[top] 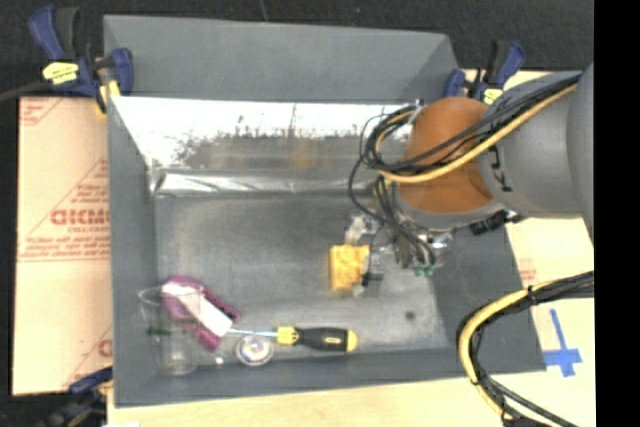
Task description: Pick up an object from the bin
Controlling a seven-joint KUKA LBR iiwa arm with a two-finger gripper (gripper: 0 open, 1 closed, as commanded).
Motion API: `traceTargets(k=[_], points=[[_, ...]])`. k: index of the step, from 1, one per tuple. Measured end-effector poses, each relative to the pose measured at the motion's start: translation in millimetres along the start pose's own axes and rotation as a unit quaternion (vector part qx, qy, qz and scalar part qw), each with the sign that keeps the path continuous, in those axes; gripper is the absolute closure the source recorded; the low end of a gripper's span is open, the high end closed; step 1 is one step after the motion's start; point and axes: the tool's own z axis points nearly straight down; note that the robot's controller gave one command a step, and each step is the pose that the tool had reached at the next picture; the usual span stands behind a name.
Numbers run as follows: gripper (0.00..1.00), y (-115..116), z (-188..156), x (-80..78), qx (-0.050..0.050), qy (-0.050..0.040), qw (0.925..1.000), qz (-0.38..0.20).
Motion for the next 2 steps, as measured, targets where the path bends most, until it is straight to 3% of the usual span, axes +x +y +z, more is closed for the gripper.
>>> traceTargets(k=[1,2], points=[[1.00,-1,-18,-1.3,0.000,-0.0019,1.0000,0.000],[1.00,-1,-49,1.0,0.000,0.0029,1.0000,-0.001]])
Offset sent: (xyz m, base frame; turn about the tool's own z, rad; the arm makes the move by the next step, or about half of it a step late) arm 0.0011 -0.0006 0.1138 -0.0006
